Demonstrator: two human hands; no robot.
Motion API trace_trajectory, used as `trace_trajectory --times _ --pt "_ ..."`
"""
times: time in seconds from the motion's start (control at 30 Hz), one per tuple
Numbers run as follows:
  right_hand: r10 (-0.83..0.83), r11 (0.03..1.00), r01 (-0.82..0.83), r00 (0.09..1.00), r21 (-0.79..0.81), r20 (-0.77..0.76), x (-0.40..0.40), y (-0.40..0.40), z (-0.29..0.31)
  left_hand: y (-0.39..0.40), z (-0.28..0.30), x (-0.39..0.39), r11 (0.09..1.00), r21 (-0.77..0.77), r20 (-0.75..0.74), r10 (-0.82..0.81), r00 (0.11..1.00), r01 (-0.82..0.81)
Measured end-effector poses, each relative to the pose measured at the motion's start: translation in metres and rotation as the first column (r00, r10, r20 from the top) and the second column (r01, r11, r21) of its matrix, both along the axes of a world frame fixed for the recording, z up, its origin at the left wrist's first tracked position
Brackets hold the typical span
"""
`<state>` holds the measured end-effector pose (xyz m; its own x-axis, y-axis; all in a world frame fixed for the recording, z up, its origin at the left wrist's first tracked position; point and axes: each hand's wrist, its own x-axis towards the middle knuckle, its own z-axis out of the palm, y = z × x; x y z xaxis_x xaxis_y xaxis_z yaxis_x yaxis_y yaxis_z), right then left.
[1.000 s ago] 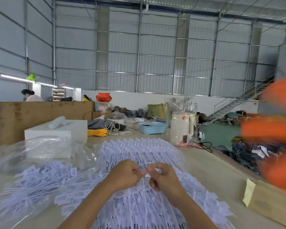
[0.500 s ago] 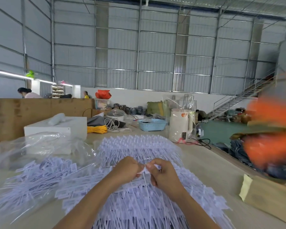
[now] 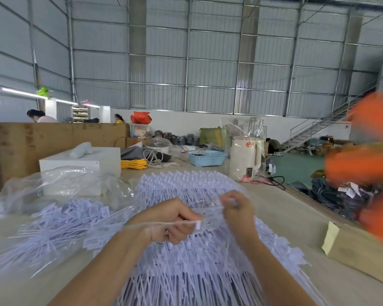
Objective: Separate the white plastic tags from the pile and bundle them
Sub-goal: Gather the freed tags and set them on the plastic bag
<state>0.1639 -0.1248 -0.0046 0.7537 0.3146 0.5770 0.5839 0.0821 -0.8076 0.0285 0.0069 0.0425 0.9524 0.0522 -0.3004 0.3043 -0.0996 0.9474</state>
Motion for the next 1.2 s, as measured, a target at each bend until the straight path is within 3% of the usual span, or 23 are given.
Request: trace_trajectory --times 0.07,0.13,0.23,0.3,0.33,0.43,0.5,0.63,0.73,0.83,1.0,1.2 --pt "-0.007 0.990 0.050 0.953 0.134 -0.304 0.021 -0.022 0.005 0.003 0.004 -0.004 0.983 0.184 0.035 -0.017 0.999 0.010" --pt "0.157 0.960 -0.029 0.878 0.277 -0.453 0.029 -0.035 0.014 0.009 0.002 -0.005 0.911 0.387 0.110 0.107 0.988 -0.142" --pt "0.584 0.790 -0.275 0.610 0.548 -0.536 0.017 -0.035 0.033 0.016 -0.008 -0.004 0.757 0.614 0.167 0.149 0.975 -0.221" --pt "0.688 0.726 -0.443 0.459 0.526 -0.563 0.000 -0.029 0.038 0.014 -0.012 -0.003 0.719 0.672 0.141 0.110 0.984 -0.177" --pt "0.658 0.746 -0.504 0.461 0.435 -0.595 -0.008 -0.025 0.037 0.011 -0.012 -0.003 0.706 0.690 0.134 0.096 0.986 -0.162" --pt "0.442 0.870 -0.489 0.712 0.068 -0.546 -0.031 -0.006 0.022 0.002 -0.010 0.000 0.630 0.763 0.128 0.071 0.989 -0.144" --pt "0.372 0.909 -0.417 0.799 0.011 -0.473 -0.039 0.003 0.016 -0.003 -0.011 0.001 0.587 0.802 0.114 0.038 0.993 -0.114" --pt "0.408 0.884 -0.467 0.797 -0.026 -0.446 -0.042 0.007 0.012 -0.009 -0.015 0.000 0.571 0.813 0.129 0.005 0.992 -0.109" --pt "0.406 0.853 -0.499 0.817 -0.152 -0.409 -0.046 0.010 0.006 -0.007 -0.022 -0.001 0.611 0.763 0.235 0.042 0.971 -0.211" --pt "0.390 0.858 -0.480 0.840 -0.181 -0.377 -0.047 0.011 0.005 -0.004 -0.032 -0.003 0.627 0.695 0.378 0.098 0.921 -0.352" --pt "0.330 0.902 -0.386 0.905 -0.193 -0.268 -0.045 0.010 0.005 -0.004 -0.042 -0.005 0.550 0.667 0.498 0.173 0.850 -0.503" --pt "0.379 0.866 -0.447 0.880 -0.225 -0.288 -0.045 0.007 0.003 -0.006 -0.041 -0.006 0.656 0.517 0.576 0.208 0.791 -0.550"
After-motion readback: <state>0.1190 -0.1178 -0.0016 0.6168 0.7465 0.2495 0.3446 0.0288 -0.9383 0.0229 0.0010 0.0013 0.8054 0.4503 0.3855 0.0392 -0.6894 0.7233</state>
